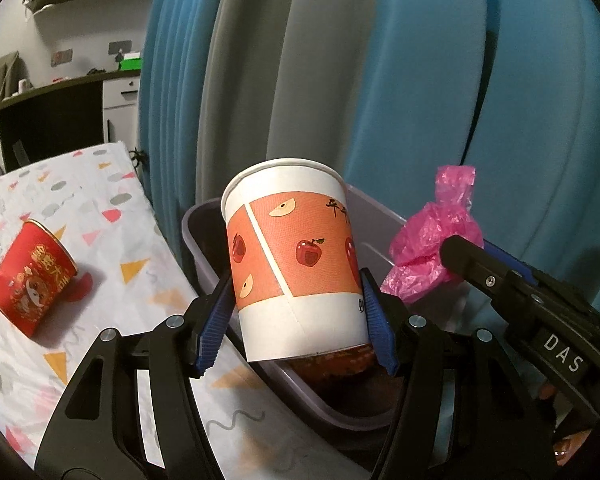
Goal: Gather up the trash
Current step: 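Open both tools to drop the cup and bag into the bin, then move both open tools back over the bed toward the red cup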
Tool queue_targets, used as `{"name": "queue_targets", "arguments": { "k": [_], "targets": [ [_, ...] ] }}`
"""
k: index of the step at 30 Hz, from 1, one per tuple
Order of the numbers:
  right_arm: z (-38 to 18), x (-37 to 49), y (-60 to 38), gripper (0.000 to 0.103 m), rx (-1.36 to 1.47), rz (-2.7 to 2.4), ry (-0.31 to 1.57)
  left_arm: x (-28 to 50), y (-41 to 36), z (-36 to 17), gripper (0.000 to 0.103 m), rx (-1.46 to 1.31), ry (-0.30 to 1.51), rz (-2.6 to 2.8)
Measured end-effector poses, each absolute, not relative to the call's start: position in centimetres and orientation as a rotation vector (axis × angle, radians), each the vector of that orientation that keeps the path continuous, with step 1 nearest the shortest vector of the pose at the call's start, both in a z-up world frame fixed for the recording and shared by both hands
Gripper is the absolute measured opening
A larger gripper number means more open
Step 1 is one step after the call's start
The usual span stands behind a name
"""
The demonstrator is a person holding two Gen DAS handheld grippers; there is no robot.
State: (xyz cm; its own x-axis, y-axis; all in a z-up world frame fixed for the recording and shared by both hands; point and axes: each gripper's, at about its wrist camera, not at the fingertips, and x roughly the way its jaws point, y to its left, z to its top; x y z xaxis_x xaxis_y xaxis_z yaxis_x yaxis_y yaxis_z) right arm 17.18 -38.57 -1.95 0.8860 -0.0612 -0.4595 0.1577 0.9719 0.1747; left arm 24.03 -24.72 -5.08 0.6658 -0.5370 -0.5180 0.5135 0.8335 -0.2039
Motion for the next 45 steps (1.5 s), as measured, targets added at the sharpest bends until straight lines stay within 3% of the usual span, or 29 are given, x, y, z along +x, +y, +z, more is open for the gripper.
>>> {"name": "queue_targets", "arguments": {
  "k": [7,13,19,24,31,45],
  "targets": [
    [-2.0,17.2,-38.5,0.041,0.221,-0.114,0.468,24.2,-24.7,-5.6,0.061,-0.056,0.618,-0.622],
    [-2.2,16.9,-38.6,0.045,0.239,-0.124,0.464,24.4,-24.2,-5.8,0.076,-0.073,0.622,-0.608],
    [-1.6,15.6,-38.4,0.051,0.236,-0.137,0.436,23.9,-23.1,-5.2,0.082,-0.096,0.615,-0.573],
    [-1.2,14.6,-38.0,0.067,0.223,-0.15,0.41,23.1,-21.8,-4.7,0.084,-0.096,0.614,-0.516],
    [-1.0,13.5,-37.2,0.079,0.234,-0.164,0.398,21.1,-18.9,-4.2,0.085,-0.084,0.603,-0.399],
    [0.3,12.3,-31.2,0.086,0.204,-0.068,0.4,16.6,-8.4,-1.8,0.087,-0.1,0.507,-0.095]
  ]
}}
